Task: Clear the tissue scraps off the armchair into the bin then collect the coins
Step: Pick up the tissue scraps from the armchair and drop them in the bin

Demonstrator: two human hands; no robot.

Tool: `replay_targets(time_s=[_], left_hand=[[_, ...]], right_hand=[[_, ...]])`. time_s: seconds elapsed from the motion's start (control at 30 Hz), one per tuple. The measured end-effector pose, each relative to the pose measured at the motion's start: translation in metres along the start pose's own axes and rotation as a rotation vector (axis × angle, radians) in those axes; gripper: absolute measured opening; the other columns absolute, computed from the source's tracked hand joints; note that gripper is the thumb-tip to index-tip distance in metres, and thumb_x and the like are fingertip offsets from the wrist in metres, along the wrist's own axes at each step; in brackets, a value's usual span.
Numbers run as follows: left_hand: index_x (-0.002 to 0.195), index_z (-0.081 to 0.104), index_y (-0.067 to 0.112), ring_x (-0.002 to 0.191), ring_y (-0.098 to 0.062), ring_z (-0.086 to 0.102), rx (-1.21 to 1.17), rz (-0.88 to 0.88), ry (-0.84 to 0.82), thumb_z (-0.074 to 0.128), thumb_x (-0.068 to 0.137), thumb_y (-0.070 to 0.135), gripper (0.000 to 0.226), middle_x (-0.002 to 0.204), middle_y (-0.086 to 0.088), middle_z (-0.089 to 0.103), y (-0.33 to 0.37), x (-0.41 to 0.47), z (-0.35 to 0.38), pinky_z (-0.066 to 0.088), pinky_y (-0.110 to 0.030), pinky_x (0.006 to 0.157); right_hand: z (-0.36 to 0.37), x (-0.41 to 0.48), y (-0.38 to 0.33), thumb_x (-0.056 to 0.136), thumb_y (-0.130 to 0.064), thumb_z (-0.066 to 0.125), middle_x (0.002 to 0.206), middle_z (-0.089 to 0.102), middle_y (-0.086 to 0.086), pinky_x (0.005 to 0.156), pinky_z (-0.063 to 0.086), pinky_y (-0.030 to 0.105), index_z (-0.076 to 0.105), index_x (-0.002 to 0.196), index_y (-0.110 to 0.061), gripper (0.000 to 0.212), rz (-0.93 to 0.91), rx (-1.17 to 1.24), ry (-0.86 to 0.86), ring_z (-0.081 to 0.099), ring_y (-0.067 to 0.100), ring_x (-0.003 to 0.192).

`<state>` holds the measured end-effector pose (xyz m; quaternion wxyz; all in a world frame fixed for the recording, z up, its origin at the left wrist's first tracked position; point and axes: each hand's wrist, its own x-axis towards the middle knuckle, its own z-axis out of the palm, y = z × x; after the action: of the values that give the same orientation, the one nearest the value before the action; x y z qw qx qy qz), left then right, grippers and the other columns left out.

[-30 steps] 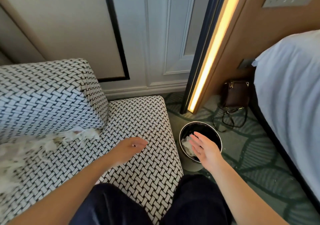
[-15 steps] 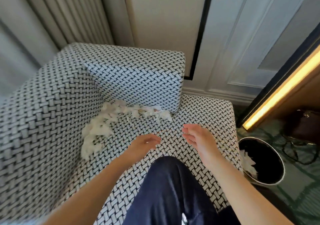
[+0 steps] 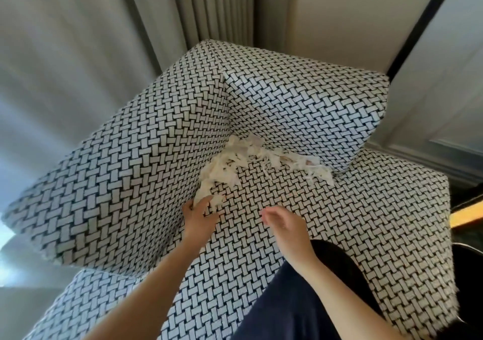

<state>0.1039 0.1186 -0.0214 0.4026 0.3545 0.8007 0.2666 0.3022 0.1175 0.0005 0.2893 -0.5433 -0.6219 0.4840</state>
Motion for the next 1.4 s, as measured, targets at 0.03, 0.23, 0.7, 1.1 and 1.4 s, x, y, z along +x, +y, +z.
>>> replay_targets(time_s=[0.03, 0.23, 0.7, 1.1, 1.4], left_hand=[[0.135, 0.045, 0.030, 0.117, -0.021, 0.041, -0.013, -0.038, 0.000, 0.056, 0.091, 0.014, 0.048, 0.153, -0.003, 0.002, -0.002, 0.002, -0.001, 0.041, -0.020, 0.071], [0.140, 0.038, 0.022, 0.132, -0.023, 0.033, -0.177, -0.152, -0.081, 0.056, 0.091, 0.019, 0.052, 0.152, -0.001, 0.019, -0.008, 0.017, 0.005, 0.044, -0.034, 0.097], [0.139, 0.041, 0.019, 0.109, -0.018, 0.056, -0.308, -0.072, -0.147, 0.051, 0.092, 0.015, 0.048, 0.141, -0.002, 0.041, -0.026, -0.050, 0.039, 0.044, -0.039, 0.100], [0.134, 0.049, 0.021, 0.105, 0.000, 0.053, -0.057, 0.299, -0.366, 0.053, 0.092, 0.012, 0.043, 0.132, 0.011, 0.050, -0.026, -0.079, 0.039, 0.040, -0.004, 0.085], [0.104, 0.066, 0.023, 0.084, -0.007, 0.057, -0.288, 0.076, -0.169, 0.049, 0.094, 0.013, 0.022, 0.125, 0.008, 0.055, -0.014, -0.044, 0.008, 0.048, -0.025, 0.079]], right_hand=[[0.003, -0.001, 0.004, 0.096, -0.021, 0.051, 0.101, 0.066, -0.014, 0.096, 0.048, 0.025, 0.065, 0.107, -0.019, 0.018, -0.026, -0.067, -0.032, 0.060, -0.001, 0.099], [0.008, 0.000, 0.017, 0.097, -0.026, 0.050, 0.112, 0.063, -0.017, 0.098, 0.044, 0.021, 0.065, 0.115, -0.023, 0.024, -0.137, -0.292, -0.090, 0.055, -0.004, 0.107], [0.010, -0.011, 0.016, 0.094, -0.029, 0.053, 0.117, 0.061, -0.014, 0.087, 0.047, 0.018, 0.044, 0.136, -0.033, 0.043, -0.198, -0.577, -0.183, 0.056, 0.001, 0.106], [0.012, -0.013, 0.021, 0.093, -0.029, 0.056, 0.129, 0.055, -0.010, 0.087, 0.048, 0.024, 0.050, 0.130, -0.027, 0.038, -0.285, -0.655, -0.189, 0.054, 0.007, 0.114], [0.013, -0.009, 0.026, 0.092, -0.023, 0.059, 0.100, 0.064, -0.007, 0.075, 0.052, 0.026, 0.063, 0.105, -0.019, 0.015, -0.243, -0.523, -0.033, 0.058, 0.006, 0.087]])
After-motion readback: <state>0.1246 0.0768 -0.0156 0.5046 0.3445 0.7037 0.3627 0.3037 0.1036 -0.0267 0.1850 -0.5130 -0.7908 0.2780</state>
